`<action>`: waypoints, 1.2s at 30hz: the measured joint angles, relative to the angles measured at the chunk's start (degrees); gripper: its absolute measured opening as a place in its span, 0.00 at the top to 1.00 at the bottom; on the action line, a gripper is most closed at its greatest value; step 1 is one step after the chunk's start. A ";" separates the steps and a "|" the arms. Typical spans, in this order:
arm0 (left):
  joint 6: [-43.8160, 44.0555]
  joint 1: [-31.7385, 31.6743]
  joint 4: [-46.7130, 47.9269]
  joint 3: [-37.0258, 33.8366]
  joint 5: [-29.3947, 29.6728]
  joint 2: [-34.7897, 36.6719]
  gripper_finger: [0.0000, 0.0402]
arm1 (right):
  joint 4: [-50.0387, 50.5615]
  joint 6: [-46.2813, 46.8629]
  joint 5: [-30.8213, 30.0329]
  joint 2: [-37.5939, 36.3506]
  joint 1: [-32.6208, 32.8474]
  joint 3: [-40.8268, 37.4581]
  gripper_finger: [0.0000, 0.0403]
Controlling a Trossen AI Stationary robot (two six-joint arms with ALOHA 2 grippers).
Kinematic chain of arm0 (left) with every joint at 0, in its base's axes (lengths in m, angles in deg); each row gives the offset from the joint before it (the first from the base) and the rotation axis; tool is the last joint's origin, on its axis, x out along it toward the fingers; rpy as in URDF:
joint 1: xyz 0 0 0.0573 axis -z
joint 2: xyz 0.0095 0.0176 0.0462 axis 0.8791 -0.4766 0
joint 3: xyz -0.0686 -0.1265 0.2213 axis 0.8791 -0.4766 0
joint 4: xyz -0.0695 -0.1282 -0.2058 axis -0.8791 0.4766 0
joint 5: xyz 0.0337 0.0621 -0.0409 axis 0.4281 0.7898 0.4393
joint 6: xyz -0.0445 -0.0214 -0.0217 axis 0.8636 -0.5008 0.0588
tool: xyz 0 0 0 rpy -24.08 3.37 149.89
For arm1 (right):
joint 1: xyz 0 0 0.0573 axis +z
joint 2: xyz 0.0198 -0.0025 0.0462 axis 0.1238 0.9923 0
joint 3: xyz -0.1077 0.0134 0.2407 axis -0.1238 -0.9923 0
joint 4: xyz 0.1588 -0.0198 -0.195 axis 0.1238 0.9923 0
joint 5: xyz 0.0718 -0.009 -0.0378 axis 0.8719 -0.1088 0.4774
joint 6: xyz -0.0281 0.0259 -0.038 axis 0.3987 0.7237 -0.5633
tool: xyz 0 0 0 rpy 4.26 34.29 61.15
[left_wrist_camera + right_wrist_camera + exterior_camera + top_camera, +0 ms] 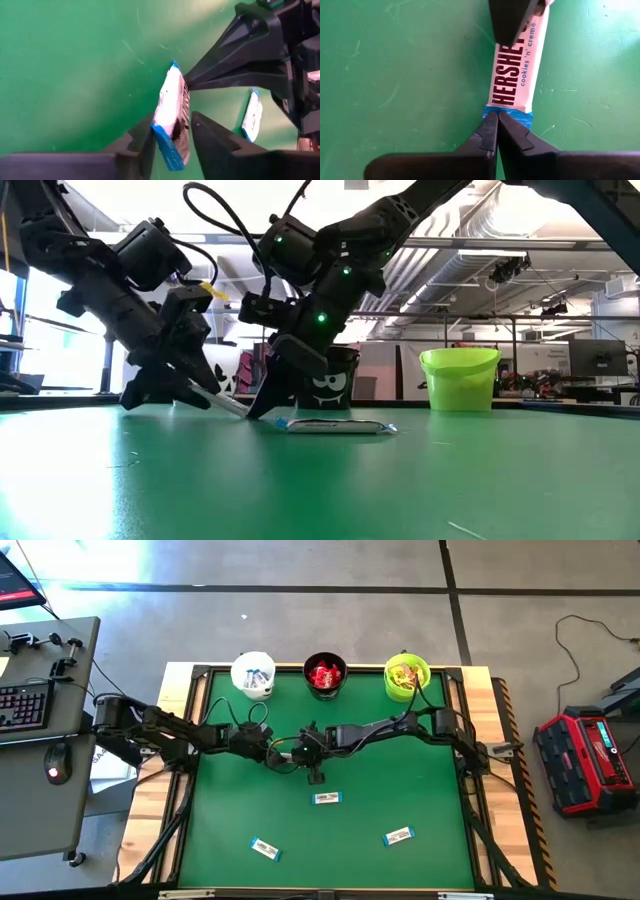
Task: Sort candy by brand, put in halloween buckets
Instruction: Put the white chocolate bar into the white bucket
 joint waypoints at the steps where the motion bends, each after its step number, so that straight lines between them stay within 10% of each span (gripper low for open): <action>1: -0.09 -0.25 -0.13 0.00 -0.05 0.00 0.74 | 0.07 0.00 -0.01 0.00 0.00 0.00 1.00; 9: -1.02 -2.59 -0.82 0.02 -1.30 1.05 0.93 | 2.80 0.02 -1.00 -0.62 0.68 0.00 1.00; 19: -7.27 -11.50 -0.53 0.02 -0.50 12.07 0.93 | 5.99 1.05 -4.58 -6.34 1.66 -0.11 1.00; 36: -23.96 -28.75 11.51 5.08 17.50 27.22 0.93 | 6.23 2.99 -4.71 -6.75 1.62 -0.13 1.00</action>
